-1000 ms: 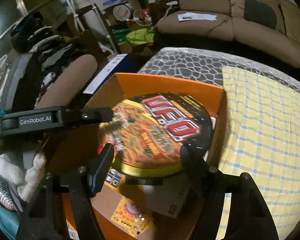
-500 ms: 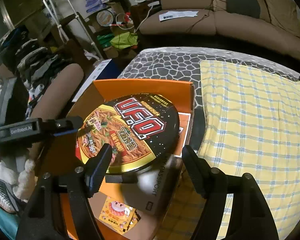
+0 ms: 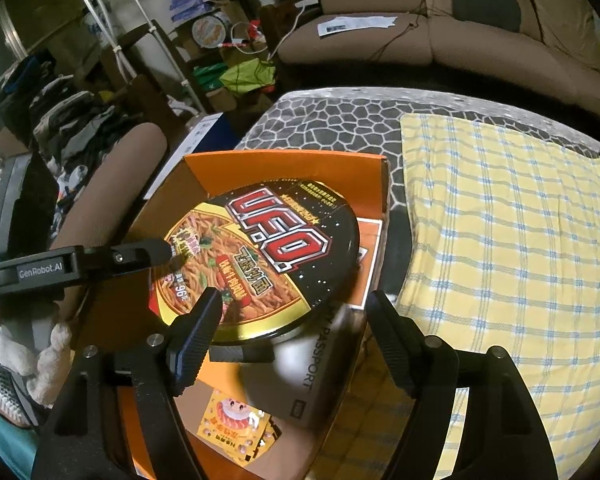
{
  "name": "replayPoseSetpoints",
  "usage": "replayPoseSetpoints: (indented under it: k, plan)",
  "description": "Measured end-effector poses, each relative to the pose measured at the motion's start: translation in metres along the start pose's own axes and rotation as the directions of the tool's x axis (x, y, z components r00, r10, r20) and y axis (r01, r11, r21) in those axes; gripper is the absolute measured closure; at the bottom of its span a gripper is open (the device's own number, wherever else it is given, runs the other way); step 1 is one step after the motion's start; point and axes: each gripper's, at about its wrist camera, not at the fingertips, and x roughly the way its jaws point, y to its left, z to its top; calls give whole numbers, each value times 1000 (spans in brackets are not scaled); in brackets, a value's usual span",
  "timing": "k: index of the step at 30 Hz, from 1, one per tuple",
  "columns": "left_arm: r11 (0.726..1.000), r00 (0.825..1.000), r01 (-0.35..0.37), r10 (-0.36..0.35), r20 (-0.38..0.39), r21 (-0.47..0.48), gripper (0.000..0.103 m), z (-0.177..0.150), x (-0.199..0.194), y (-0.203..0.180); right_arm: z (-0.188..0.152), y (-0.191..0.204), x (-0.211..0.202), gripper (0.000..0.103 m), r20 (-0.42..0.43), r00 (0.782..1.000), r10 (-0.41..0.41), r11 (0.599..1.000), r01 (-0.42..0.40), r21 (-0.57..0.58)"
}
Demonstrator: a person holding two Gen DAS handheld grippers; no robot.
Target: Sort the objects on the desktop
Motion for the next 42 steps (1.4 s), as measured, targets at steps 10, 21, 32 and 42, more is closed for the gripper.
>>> replayPoseSetpoints:
  k: [10, 21, 32, 42]
  plan:
    - [994, 996, 81, -84, -42, -69, 42, -2, 0, 18, 2, -1, -6, 24, 1, 1000, 5, 1000, -5, -1]
    - [931, 953, 288, -301, -26, -226, 16, 3, 28, 36, 1, -18, -12, 24, 22, 999, 43, 996, -45, 76]
    - [916, 950, 278, -307, -62, -290, 4, 13, 59, 48, -1, -15, -7, 24, 23, 997, 77, 992, -79, 94]
    - [934, 944, 273, -307, -124, -229, 4, 33, 86, 42, -2, -4, -3, 21, 15, 997, 75, 995, -76, 57]
